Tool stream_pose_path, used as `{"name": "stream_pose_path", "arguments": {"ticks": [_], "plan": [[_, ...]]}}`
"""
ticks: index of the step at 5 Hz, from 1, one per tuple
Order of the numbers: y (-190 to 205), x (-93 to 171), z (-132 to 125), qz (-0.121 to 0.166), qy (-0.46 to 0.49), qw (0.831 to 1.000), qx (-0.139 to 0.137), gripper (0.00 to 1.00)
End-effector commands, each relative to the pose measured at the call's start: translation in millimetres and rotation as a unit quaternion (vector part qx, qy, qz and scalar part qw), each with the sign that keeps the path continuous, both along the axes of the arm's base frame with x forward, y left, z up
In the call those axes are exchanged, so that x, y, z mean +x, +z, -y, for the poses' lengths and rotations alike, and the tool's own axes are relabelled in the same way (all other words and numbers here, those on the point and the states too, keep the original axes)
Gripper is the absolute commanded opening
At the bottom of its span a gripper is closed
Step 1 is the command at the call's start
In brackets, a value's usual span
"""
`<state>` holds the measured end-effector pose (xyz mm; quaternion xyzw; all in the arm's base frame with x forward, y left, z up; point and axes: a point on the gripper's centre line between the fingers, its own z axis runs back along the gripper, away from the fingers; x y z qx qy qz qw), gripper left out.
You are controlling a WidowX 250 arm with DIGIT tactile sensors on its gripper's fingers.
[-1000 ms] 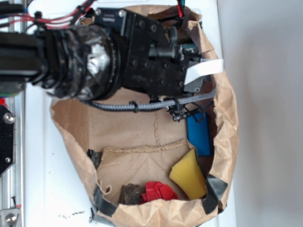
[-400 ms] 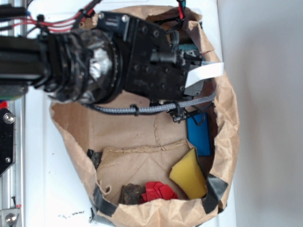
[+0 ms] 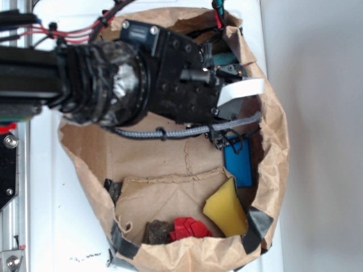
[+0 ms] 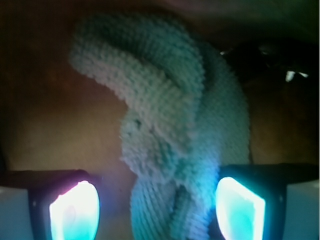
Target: Grab the blue cloth.
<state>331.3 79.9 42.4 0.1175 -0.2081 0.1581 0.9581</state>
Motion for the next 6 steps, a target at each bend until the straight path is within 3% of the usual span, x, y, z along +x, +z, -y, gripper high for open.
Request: {"name": "stream_pose_path", "arguments": {"ticks": [1, 2, 3, 6], "plan": [[13.4, 14.3, -5.7, 0.035, -0.001, 0.999, 0.011, 1.0], [10.5, 14.4, -4.9, 0.037, -0.001, 0.999, 0.02, 1.0], [8.1, 13.5, -4.8, 0.042, 0.004, 0.999, 0.026, 0.0], [4.5, 7.0, -5.2, 0.028, 0.007, 0.999, 0.035, 0.0]]}}
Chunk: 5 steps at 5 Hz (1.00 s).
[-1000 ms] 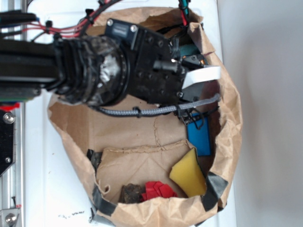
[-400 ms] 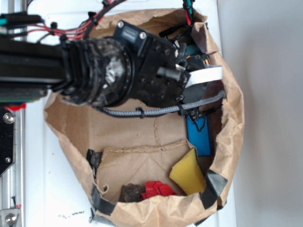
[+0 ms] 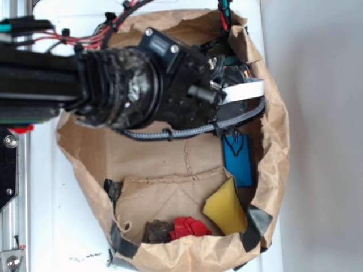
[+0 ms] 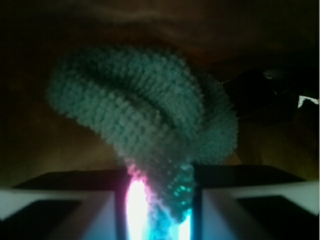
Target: Grab the blue cloth.
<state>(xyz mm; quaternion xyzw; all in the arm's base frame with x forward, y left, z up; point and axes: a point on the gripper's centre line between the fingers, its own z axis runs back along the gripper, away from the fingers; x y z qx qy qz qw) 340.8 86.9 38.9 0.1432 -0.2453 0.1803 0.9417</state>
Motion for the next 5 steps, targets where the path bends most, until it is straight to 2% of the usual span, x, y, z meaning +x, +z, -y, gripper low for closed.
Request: {"name": "stream_pose_path", "arguments": {"ticks": [1, 3, 4, 5], "plan": [[18, -23, 5, -0.036, -0.041, 0.999, 0.0, 0.0], [60, -70, 12, -0.076, -0.102, 0.991, -0.034, 0.0], [81, -78, 15, -0.088, -0.115, 0.988, -0.057, 0.0], [99, -71, 16, -0.096, -0.107, 0.986, -0.088, 0.0]]}}
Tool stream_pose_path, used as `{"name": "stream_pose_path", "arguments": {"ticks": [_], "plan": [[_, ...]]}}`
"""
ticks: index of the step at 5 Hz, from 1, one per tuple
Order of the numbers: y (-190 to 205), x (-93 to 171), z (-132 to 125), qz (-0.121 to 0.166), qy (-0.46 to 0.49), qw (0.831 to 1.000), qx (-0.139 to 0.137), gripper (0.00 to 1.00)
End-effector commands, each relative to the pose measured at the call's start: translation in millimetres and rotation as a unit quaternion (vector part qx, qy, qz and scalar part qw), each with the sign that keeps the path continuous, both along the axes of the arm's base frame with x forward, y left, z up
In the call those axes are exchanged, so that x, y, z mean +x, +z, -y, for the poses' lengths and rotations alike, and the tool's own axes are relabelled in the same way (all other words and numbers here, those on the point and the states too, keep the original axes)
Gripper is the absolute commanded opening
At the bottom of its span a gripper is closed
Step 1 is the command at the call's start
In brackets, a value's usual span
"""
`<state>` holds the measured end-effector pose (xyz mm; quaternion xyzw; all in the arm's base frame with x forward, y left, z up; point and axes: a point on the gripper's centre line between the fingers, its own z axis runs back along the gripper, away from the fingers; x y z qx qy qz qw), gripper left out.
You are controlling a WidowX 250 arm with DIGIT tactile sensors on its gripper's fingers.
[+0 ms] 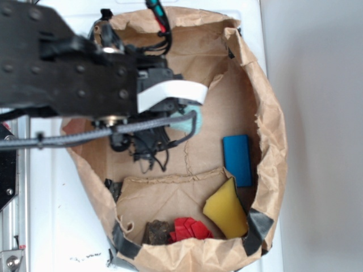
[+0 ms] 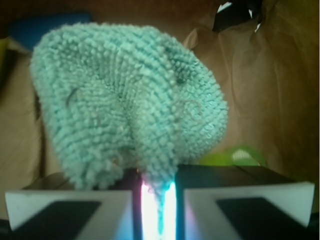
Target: Grab the blue cloth.
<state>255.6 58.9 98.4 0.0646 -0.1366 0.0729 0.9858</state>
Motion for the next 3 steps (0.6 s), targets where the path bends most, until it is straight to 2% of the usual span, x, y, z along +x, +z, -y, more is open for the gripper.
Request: {"name": "stream_pose_path", "arguments": {"ticks": [1, 2, 3], "plan": [[55, 24, -10, 0.009, 0.015, 0.999, -0.039, 0.0], [67, 26, -4, 0.001, 0.006, 0.999, -0.048, 0.0], [73, 22, 3, -0.005, -0.011, 0.999, -0.03, 0.0]]}}
